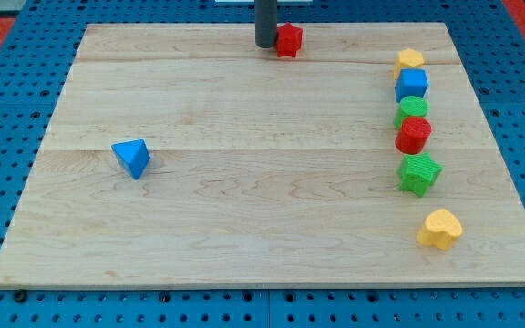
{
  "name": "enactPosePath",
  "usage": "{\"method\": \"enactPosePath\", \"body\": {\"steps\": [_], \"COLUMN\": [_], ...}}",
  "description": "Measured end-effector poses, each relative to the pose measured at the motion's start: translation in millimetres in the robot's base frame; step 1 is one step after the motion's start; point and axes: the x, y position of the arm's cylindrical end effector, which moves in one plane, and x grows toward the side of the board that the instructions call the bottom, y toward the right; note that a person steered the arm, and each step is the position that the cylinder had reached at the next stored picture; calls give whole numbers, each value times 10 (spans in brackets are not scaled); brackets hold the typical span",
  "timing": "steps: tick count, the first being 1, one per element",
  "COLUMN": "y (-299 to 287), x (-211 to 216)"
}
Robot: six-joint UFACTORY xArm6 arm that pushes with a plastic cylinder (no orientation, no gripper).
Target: Place the red star towards the top of the yellow hexagon
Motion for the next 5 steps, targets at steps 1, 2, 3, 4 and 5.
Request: {"method": "enactPosePath", "body": {"steps": [1,2,3,4,5], "y": [137,548,879,1187,1542], "x": [-48,8,14,14,14]}}
